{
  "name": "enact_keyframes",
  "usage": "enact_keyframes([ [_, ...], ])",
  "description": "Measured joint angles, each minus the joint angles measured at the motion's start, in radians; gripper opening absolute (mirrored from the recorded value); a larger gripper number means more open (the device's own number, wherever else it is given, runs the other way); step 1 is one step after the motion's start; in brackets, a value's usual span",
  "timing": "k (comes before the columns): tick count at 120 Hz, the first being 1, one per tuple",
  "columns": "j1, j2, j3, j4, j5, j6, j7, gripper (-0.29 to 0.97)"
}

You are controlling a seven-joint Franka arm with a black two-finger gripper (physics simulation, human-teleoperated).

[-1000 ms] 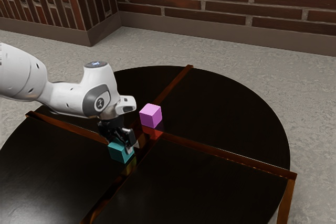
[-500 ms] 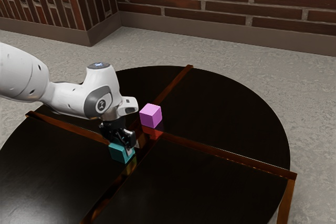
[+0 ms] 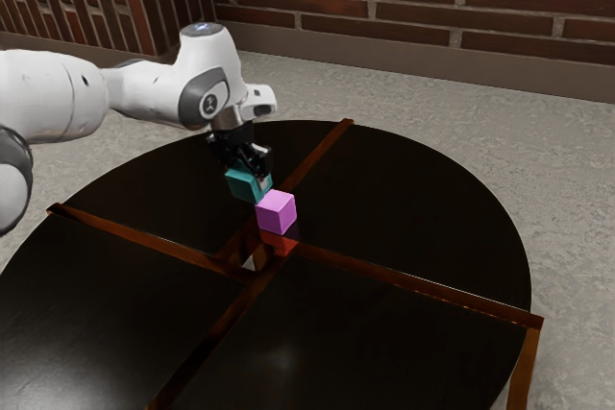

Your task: Pick up the blue block with one arm, and put the blue block on the pink block with one arm

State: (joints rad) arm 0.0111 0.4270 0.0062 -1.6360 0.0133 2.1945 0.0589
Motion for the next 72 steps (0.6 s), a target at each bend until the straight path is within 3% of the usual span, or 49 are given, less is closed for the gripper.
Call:
enact_keyframes([
  [23, 0.005, 0.199, -0.003, 0.296, -0.002, -0.205, -0.01, 0.36],
  [50, 0.009, 0.324, -0.003, 0.501, -0.015, -0.401, -0.015, 0.36],
  [72, 0.009, 0.36, -0.012, 0.566, -0.015, -0.467, -0.018, 0.36],
])
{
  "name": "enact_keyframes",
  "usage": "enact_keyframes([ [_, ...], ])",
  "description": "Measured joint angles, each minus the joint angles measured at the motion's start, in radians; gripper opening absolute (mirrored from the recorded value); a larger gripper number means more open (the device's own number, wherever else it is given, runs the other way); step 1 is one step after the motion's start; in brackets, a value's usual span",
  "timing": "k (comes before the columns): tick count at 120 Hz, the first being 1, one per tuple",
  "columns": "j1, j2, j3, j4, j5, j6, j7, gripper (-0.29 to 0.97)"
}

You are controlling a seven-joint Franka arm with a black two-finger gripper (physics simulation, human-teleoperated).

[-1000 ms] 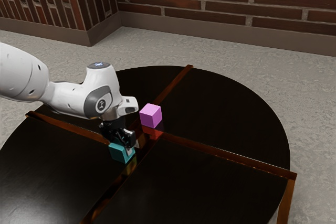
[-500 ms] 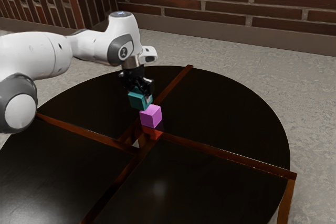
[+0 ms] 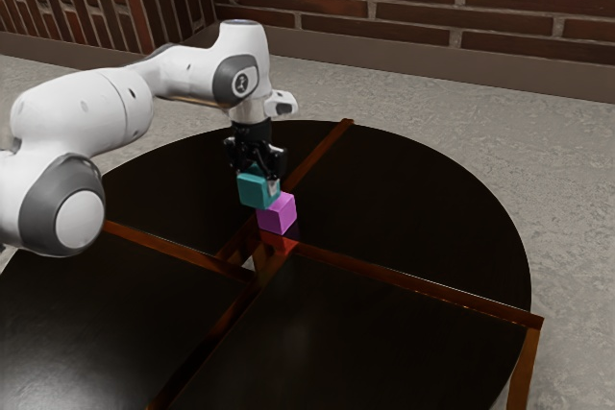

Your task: Pick up the blue block with one arm, and put the blue block on the pink block with one arm

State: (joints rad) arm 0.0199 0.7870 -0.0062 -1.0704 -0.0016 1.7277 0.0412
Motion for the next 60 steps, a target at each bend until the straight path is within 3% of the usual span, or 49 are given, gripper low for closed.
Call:
enact_keyframes([
  [60, 0.0, 0.032, -0.003, 0.013, 0.019, 0.113, -0.004, 0.37],
])
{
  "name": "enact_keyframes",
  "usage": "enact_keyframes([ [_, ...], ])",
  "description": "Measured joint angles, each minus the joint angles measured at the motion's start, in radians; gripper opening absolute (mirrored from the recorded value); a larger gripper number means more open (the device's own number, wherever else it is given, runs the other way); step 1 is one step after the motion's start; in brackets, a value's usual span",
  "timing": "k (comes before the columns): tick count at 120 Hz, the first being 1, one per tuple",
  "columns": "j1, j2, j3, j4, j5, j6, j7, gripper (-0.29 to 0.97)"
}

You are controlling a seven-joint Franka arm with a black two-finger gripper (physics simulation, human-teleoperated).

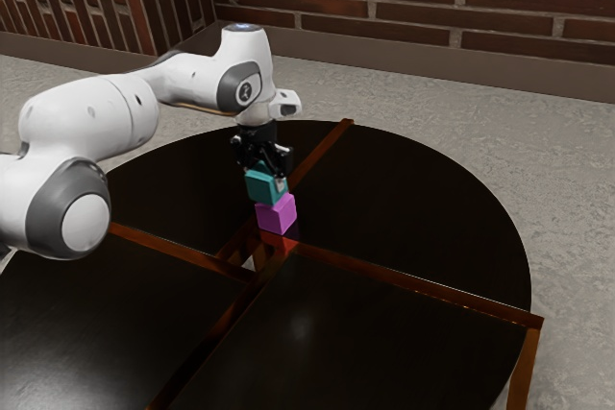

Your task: Pick up the blue block with one arm, and put the blue block on the pink block with one arm

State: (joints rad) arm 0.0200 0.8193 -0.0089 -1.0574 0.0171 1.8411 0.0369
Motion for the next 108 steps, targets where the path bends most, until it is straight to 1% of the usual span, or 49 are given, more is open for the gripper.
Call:
enact_keyframes([
  [62, 0.0, -0.001, -0.002, -0.009, -0.037, 0.019, -0.005, 0.37],
  [85, 0.0, 0.0, -0.001, -0.009, -0.042, 0.019, -0.004, 0.54],
  [108, 0.0, -0.001, 0.0, -0.009, -0.043, 0.019, -0.003, 0.62],
])
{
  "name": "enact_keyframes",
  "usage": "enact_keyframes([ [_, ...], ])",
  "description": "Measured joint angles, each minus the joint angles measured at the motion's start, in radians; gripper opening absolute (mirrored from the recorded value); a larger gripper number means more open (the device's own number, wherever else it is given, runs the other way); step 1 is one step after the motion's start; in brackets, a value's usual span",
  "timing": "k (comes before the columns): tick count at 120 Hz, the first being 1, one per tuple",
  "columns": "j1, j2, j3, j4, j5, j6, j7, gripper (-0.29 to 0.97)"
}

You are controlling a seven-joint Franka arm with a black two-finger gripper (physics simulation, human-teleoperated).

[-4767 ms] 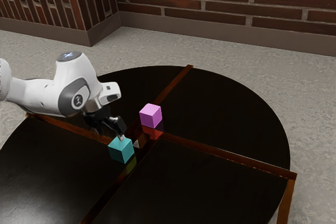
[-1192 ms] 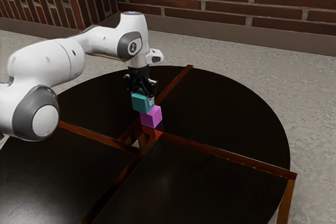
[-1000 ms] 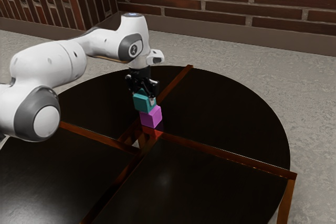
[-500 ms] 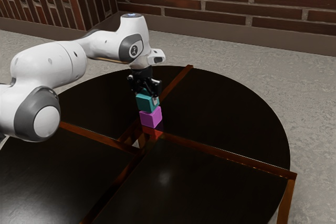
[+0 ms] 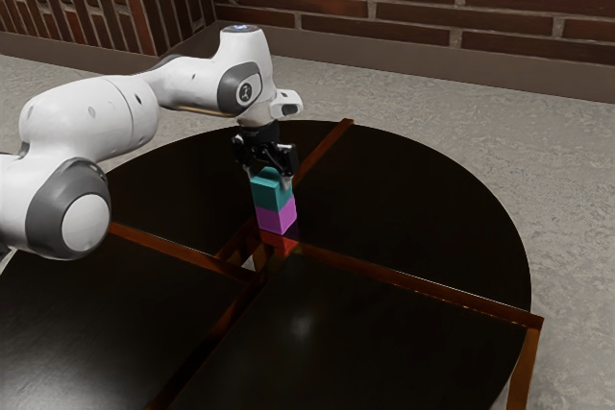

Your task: Pick up the blue block with one arm, and put the blue block on the pink block with one arm

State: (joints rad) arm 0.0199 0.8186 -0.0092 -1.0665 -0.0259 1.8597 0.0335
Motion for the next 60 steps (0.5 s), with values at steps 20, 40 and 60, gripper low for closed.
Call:
enact_keyframes([
  [20, 0.0, -0.057, 0.004, 0.036, -0.001, -0.033, 0.001, 0.65],
  [40, 0.0, -0.31, -0.009, 0.185, -0.013, -0.222, 0.001, 0.67],
  [60, 0.001, -0.379, -0.006, 0.17, 0.013, -0.364, 0.002, 0.67],
])
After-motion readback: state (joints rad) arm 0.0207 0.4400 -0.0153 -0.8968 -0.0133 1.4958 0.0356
